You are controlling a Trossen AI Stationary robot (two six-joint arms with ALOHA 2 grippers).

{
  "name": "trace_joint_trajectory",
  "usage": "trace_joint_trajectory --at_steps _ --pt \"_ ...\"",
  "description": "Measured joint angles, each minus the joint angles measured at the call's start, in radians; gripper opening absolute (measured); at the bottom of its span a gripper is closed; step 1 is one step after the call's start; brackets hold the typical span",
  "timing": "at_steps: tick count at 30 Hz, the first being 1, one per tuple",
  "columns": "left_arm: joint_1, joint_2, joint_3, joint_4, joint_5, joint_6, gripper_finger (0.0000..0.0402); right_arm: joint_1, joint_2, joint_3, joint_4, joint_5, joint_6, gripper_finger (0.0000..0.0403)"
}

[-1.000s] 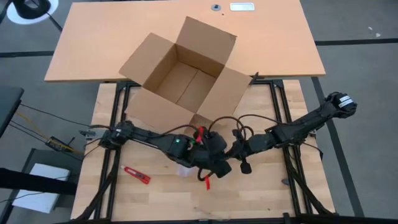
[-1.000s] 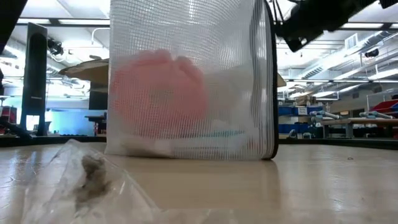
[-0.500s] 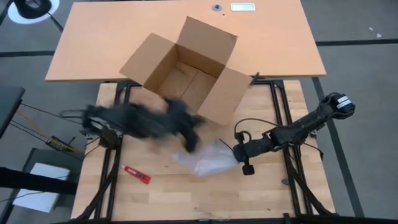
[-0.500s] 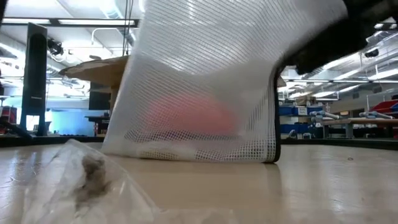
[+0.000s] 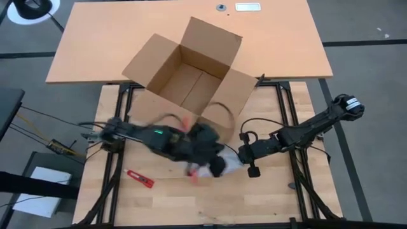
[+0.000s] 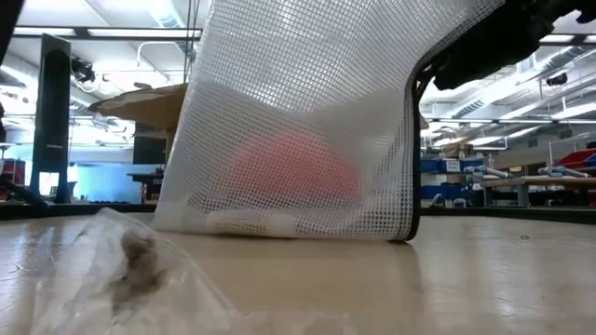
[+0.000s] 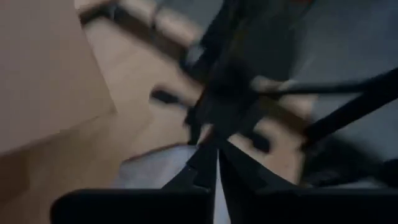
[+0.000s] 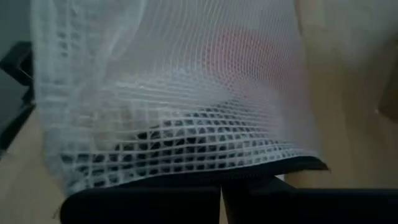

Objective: Unpack boxes
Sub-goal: Close the zip bag

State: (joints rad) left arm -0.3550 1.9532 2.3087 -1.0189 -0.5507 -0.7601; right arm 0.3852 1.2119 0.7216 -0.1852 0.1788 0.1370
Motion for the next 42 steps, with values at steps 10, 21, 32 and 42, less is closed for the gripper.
trace_joint_trajectory --at_steps 10,21,32,42 --pt "0.042 0.058 0.006 0.058 0.104 0.049 0.0159 -0.022 -0.001 0.096 -0.012 -0.026 0.081 0.0" --pt "0.053 0.136 0.0 0.091 0.279 0.233 0.0193 -0.057 -0.001 0.166 -0.016 -0.026 0.304 0.0" --pt "0.034 0.161 0.006 0.043 0.209 0.365 0.0193 -0.071 -0.001 0.166 0.023 -0.026 0.505 0.0" --pt "0.031 0.168 0.01 0.012 0.054 0.37 0.0193 -0.071 -0.001 0.166 0.034 -0.048 0.545 0.0"
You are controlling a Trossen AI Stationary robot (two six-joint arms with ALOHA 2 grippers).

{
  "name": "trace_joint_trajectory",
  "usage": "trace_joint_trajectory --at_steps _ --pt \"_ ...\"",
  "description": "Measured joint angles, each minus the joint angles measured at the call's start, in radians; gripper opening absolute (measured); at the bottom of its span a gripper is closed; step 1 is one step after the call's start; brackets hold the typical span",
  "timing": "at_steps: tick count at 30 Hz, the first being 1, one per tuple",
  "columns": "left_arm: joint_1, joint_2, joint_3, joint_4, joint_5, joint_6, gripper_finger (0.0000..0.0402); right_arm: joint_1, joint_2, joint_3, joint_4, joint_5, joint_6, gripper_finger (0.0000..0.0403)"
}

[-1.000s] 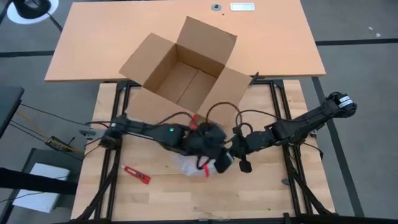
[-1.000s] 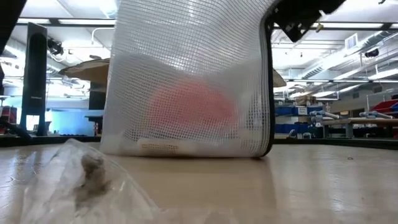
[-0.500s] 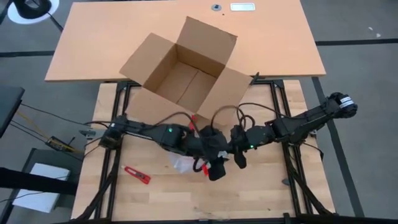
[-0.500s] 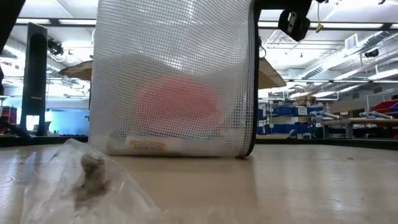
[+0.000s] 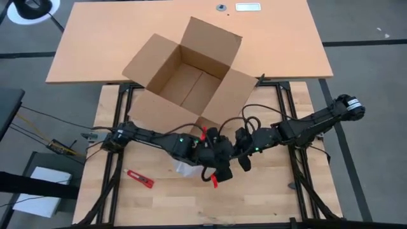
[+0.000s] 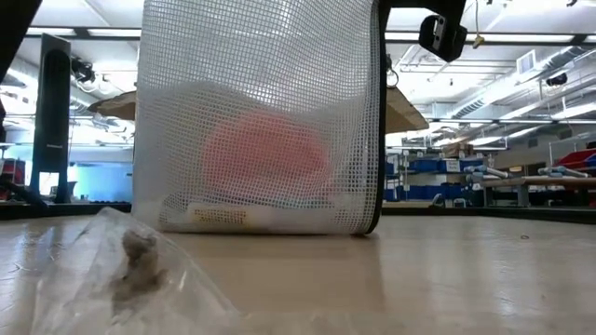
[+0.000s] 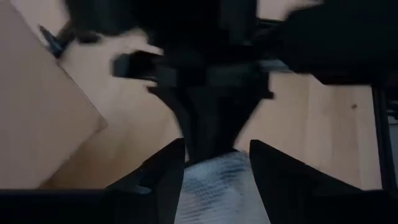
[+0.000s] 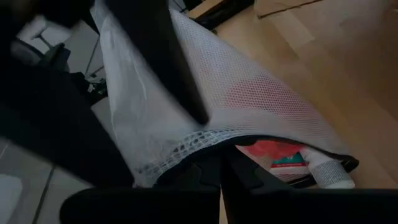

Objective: Unpack boxes
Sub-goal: Close the zip bag

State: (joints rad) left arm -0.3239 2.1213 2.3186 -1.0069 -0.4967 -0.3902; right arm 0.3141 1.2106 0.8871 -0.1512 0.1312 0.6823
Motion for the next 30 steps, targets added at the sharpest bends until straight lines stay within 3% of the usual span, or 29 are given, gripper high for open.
trace_joint_trajectory --at_steps 14,19,30 --pt "0.0 0.002 0.0 0.027 0.168 0.023 0.0193 -0.003 0.0 0.0 0.0 -0.005 -0.005 0.0" --pt "0.0 0.002 0.0 0.0 0.101 0.021 0.0193 -0.003 0.0 0.0 0.001 -0.005 -0.002 0.0" --pt "-0.013 0.029 0.0 -0.007 0.119 0.02 0.0193 -0.004 0.0 0.0 0.002 -0.013 0.005 0.0"
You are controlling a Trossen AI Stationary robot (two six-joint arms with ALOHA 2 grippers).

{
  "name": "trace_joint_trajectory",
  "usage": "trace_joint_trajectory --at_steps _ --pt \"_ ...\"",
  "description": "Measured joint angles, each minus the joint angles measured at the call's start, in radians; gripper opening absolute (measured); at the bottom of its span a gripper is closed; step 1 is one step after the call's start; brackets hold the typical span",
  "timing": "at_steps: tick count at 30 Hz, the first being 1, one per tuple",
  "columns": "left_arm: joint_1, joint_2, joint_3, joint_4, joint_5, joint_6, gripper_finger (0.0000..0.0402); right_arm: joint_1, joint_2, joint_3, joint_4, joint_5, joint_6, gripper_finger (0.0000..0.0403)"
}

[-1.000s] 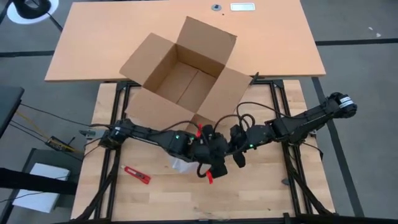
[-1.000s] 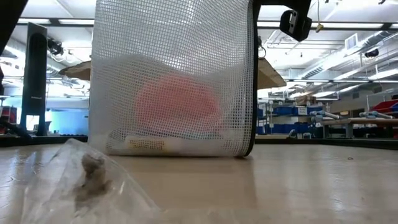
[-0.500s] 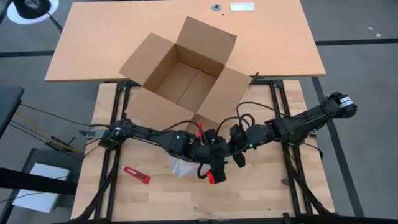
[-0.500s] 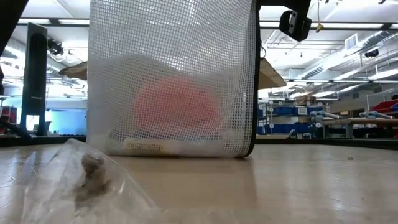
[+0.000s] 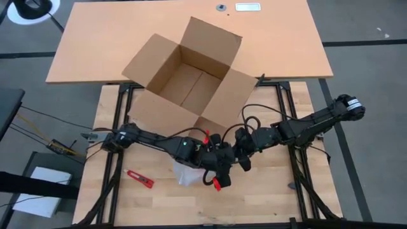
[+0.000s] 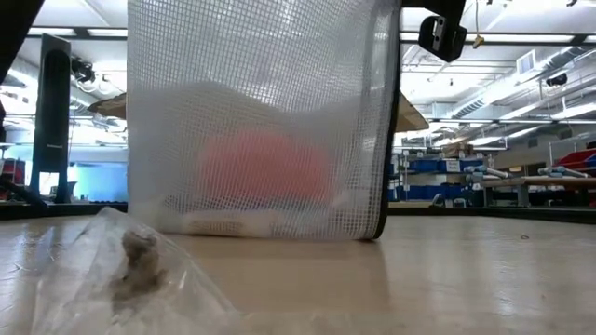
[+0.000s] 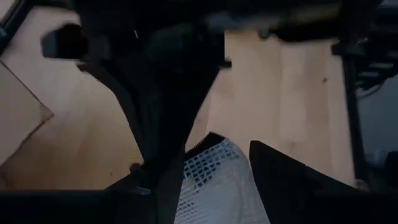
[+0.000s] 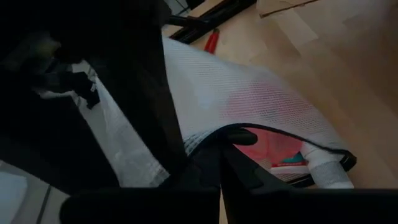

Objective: Unpack boxes
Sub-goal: Close the zip bag

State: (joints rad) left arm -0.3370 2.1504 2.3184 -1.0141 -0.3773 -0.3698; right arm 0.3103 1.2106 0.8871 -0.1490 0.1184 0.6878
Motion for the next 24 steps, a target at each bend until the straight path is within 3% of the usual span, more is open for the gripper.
trace_joint_trajectory --at_steps 5,17,24 --pt "-0.007 0.017 -0.001 -0.012 -0.071 0.001 0.0193 -0.003 0.0 0.0 0.002 0.001 0.015 0.0" --pt "-0.007 0.026 0.032 -0.072 -0.096 -0.001 0.0193 -0.014 0.0 -0.001 0.001 -0.021 0.038 0.0" --pt "-0.003 -0.051 0.037 -0.048 -0.145 -0.018 0.0193 -0.037 -0.001 -0.001 0.002 -0.072 0.025 0.0"
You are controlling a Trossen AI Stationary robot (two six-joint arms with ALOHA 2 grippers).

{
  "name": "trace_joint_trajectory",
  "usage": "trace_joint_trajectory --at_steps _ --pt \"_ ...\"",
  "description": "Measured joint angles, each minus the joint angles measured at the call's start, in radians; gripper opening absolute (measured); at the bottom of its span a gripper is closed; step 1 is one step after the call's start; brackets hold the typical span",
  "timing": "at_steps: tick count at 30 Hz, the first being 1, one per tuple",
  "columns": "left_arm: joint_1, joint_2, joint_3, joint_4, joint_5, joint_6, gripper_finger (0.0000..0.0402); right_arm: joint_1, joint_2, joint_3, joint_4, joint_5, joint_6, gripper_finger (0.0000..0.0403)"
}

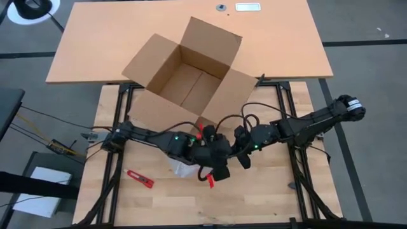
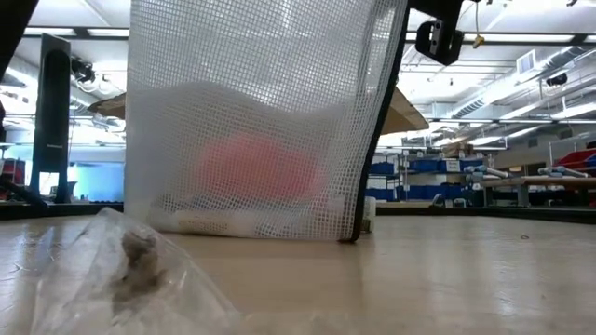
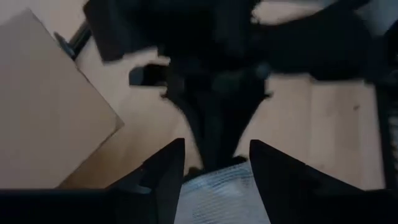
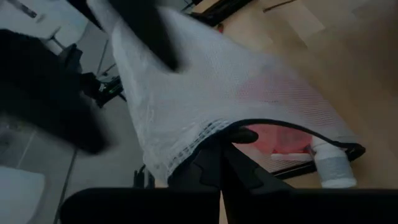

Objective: Unpack boxes
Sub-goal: Close the zip bag

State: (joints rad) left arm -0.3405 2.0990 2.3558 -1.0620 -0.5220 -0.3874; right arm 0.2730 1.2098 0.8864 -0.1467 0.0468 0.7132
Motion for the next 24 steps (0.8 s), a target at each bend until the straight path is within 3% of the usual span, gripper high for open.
trace_joint_trajectory --at_steps 5,9,15,19,24 --pt "-0.016 -0.009 -0.002 0.0 0.077 -0.006 0.0193 -0.024 0.0 0.0 -0.001 -0.046 0.007 0.0" --pt "-0.038 0.02 -0.002 0.0 0.08 -0.007 0.0193 -0.038 0.0 0.0 -0.001 -0.091 0.02 0.0" --pt "-0.041 0.056 -0.004 -0.022 0.032 0.027 0.0193 -0.045 0.0 0.0 0.0 -0.108 0.02 0.0" --pt "-0.041 0.081 -0.006 -0.043 -0.066 0.102 0.0193 -0.047 0.0 0.0 -0.001 -0.115 0.015 0.0" --pt "-0.04 0.085 -0.005 -0.041 -0.069 0.127 0.0193 -0.047 0.0 0.0 -0.002 -0.122 0.01 0.0"
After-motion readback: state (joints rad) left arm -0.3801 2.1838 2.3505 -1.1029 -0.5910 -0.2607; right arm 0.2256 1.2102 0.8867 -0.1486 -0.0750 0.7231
